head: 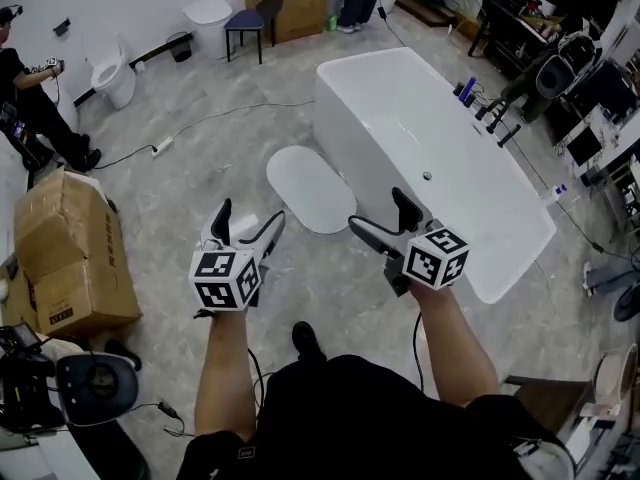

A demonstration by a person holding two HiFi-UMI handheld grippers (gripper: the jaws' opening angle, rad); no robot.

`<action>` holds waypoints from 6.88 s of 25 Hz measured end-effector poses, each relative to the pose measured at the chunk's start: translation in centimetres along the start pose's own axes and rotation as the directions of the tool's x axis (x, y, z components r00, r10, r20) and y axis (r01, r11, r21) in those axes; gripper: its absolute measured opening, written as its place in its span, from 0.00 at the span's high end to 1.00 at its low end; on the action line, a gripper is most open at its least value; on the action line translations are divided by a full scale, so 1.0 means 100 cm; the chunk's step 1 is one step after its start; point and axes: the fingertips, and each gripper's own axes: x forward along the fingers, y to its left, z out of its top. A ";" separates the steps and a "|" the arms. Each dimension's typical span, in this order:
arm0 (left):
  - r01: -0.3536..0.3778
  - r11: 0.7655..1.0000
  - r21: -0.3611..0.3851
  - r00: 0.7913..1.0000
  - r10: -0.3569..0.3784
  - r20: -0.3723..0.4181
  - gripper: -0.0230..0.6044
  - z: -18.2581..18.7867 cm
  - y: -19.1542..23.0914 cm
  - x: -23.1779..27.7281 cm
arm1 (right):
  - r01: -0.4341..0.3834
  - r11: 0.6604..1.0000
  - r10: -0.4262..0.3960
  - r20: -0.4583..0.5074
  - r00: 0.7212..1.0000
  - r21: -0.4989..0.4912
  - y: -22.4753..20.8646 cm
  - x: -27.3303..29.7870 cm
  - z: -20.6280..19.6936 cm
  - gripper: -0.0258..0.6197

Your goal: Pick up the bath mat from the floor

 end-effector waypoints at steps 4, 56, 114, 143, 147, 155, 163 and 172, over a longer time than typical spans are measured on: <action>0.025 1.000 0.003 1.000 -0.025 0.006 0.22 0.008 0.017 0.012 | 0.030 0.999 -0.030 0.005 1.000 -0.012 -0.003 0.018 0.011 0.14; 0.187 0.981 0.045 0.955 -0.171 -0.244 0.23 0.056 0.192 0.371 | 0.157 0.966 -0.141 -0.091 0.986 0.205 -0.251 0.315 0.045 0.15; 0.836 0.546 -0.059 0.403 -0.683 -0.608 0.30 -0.076 0.213 0.574 | 0.737 0.475 -0.688 -0.320 0.652 0.481 -0.276 0.411 -0.105 0.16; 0.752 0.653 -0.089 0.363 -0.523 -0.771 0.28 -0.341 0.262 0.607 | 0.770 0.369 -0.659 -0.437 0.612 0.521 -0.344 0.404 -0.351 0.16; 0.738 0.673 -0.054 0.392 -0.492 -0.777 0.28 -0.369 0.264 0.619 | 0.760 0.389 -0.649 -0.430 0.627 0.520 -0.358 0.413 -0.376 0.16; 0.757 0.652 0.041 0.403 -0.418 -0.814 0.44 -0.434 0.270 0.630 | 0.740 0.416 -0.641 -0.407 0.651 0.528 -0.385 0.432 -0.427 0.16; 0.749 0.661 0.049 0.428 -0.425 -0.798 0.39 -0.497 0.262 0.662 | 0.736 0.399 -0.645 -0.403 0.649 0.547 -0.399 0.451 -0.522 0.16; 0.782 0.621 -0.039 0.375 -0.521 -0.767 0.26 -0.519 0.251 0.711 | 0.777 0.347 -0.742 -0.352 0.570 0.525 -0.452 0.426 -0.590 0.16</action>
